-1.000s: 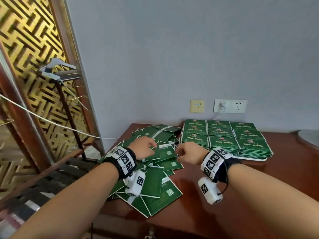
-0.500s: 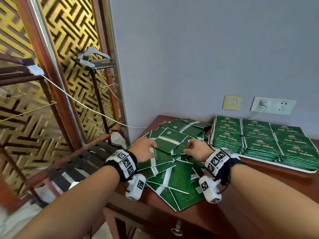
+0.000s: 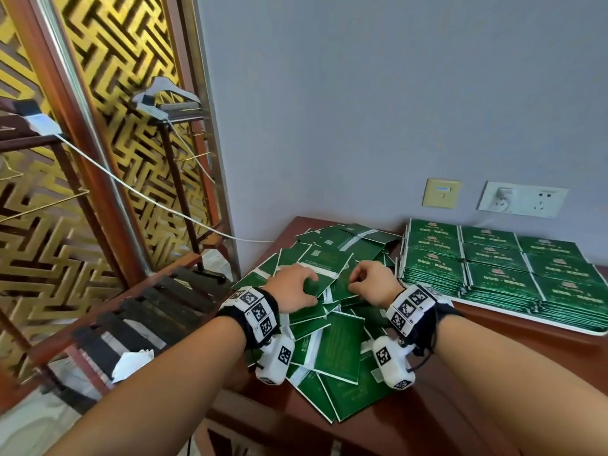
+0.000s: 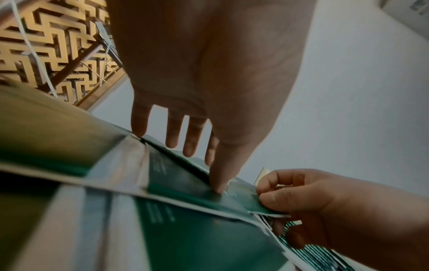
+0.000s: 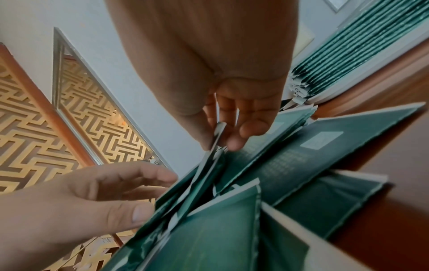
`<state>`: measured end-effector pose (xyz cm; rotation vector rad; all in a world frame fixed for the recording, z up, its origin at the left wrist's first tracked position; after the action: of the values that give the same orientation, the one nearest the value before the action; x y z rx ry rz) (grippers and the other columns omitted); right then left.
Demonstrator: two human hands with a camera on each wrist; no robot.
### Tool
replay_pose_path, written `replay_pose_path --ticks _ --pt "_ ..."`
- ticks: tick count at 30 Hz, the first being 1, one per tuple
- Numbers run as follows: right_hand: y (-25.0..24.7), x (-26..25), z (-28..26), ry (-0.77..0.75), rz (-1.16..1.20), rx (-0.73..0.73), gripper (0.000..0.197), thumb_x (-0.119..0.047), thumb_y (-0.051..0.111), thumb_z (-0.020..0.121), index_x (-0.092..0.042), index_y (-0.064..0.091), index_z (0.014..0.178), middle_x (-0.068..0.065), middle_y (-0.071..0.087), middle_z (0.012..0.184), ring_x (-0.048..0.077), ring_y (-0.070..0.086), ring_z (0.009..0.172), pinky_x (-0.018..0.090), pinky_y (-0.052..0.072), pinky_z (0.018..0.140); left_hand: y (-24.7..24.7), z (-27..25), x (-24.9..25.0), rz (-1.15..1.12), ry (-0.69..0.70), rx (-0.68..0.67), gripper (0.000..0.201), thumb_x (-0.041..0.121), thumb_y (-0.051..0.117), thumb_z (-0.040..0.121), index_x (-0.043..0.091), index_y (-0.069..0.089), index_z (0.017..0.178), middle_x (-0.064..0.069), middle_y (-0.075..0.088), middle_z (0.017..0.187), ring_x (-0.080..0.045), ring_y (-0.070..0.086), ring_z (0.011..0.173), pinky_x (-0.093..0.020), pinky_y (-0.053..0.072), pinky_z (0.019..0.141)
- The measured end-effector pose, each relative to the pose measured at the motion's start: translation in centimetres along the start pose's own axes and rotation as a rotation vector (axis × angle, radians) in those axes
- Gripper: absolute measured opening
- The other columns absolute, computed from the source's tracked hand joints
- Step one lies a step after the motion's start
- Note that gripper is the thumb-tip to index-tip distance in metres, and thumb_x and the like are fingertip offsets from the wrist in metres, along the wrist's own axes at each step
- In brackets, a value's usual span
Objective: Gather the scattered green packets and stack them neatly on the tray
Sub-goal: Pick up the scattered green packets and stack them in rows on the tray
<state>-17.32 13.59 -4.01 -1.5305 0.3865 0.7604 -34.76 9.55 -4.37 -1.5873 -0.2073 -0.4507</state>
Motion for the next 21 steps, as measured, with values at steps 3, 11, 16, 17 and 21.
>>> replay_pose_path --ticks 3,11,16,17,21 --pt "-0.6 0.5 -0.2 -0.015 0.033 -0.009 0.018 -0.007 0.071 0.077 -0.02 0.06 0.075 -0.003 0.061 0.07 0.017 0.061 0.064 0.035 0.054 0.067 0.5 0.7 0.5 0.029 -0.006 -0.006 0.053 0.039 0.074 0.083 0.026 0.055 0.131 0.001 0.051 0.138 -0.019 0.05 0.124 -0.042 0.041 0.107" --pt "-1.6 1.6 -0.5 0.033 0.158 -0.032 0.016 -0.004 0.068 0.084 -0.017 0.059 0.082 0.007 0.065 0.083 0.017 0.066 0.058 0.022 0.047 0.045 0.8 1.3 1.4 0.092 -0.022 -0.01 0.044 0.037 0.067 0.088 0.03 0.055 0.129 0.004 0.052 0.137 -0.019 0.051 0.123 -0.045 0.042 0.106" --pt "-2.8 2.2 -1.3 0.053 0.212 0.01 0.016 0.002 0.063 0.085 -0.013 0.06 0.084 0.013 0.066 0.089 0.018 0.069 0.057 0.024 0.051 0.046 -0.4 1.0 1.9 0.015 -0.02 0.121 0.031 0.011 0.056 0.093 0.025 0.065 0.12 0.002 0.065 0.126 -0.019 0.061 0.114 -0.037 0.048 0.101" --pt "-3.3 2.4 -1.5 0.056 0.205 0.025 0.018 0.004 0.061 0.086 -0.013 0.06 0.084 0.013 0.066 0.088 0.018 0.068 0.056 0.023 0.051 0.046 -0.7 0.9 2.1 0.0 -0.02 0.146 0.033 0.008 0.055 0.093 0.024 0.067 0.119 0.002 0.067 0.125 -0.02 0.062 0.113 -0.037 0.049 0.101" --pt "-5.5 3.1 -2.5 0.061 0.151 0.074 0.028 0.01 0.053 0.084 -0.017 0.062 0.084 0.007 0.065 0.086 0.019 0.066 0.053 0.026 0.051 0.046 -1.9 0.5 3.6 0.008 -0.02 0.203 0.037 0.003 0.055 0.091 0.023 0.07 0.118 -0.002 0.063 0.122 -0.026 0.06 0.115 -0.043 0.047 0.102"
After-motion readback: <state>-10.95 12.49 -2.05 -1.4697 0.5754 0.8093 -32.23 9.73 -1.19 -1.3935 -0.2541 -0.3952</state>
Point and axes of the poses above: each hand's wrist, its own z-axis towards the middle knuckle, its own y-axis out of the palm, x = y × z, the point moved 9 cm from there along z, towards the middle knuckle
